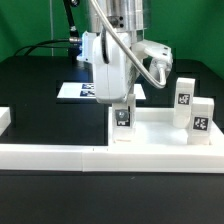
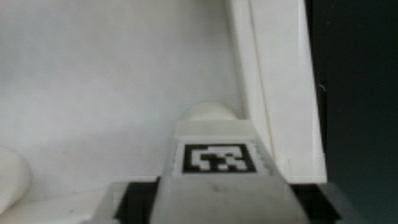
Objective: Assemble square table
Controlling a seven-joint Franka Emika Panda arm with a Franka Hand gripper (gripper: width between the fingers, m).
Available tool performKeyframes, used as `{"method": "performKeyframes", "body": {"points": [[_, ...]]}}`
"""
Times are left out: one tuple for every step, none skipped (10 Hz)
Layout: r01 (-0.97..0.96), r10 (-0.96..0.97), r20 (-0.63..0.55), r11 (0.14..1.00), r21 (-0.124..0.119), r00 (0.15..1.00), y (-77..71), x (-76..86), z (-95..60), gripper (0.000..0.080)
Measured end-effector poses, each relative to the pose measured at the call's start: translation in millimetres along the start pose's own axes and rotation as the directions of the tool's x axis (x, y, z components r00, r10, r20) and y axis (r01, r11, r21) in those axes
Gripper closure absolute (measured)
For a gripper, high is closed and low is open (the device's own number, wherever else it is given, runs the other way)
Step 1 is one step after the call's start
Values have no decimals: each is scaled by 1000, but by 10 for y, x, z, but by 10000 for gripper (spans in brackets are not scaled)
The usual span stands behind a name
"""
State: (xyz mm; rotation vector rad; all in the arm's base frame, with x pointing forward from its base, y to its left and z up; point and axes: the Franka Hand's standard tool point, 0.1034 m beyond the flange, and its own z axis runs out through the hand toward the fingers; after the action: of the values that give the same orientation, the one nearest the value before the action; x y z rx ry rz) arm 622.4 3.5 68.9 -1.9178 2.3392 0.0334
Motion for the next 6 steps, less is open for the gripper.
{"method": "performKeyframes", "body": {"points": [[237, -237, -16, 971, 25, 971, -4, -13, 10, 380], [418, -417, -29, 908, 37, 908, 77, -51, 27, 245], [514, -513, -34, 857, 36, 858, 179, -85, 27, 171], [549, -548, -35, 835, 34, 835, 175, -69, 28, 156], [594, -593, -38, 804, 31, 804, 172, -60, 34, 156], [658, -657, -41, 752, 27, 753, 173, -56, 36, 151]]}}
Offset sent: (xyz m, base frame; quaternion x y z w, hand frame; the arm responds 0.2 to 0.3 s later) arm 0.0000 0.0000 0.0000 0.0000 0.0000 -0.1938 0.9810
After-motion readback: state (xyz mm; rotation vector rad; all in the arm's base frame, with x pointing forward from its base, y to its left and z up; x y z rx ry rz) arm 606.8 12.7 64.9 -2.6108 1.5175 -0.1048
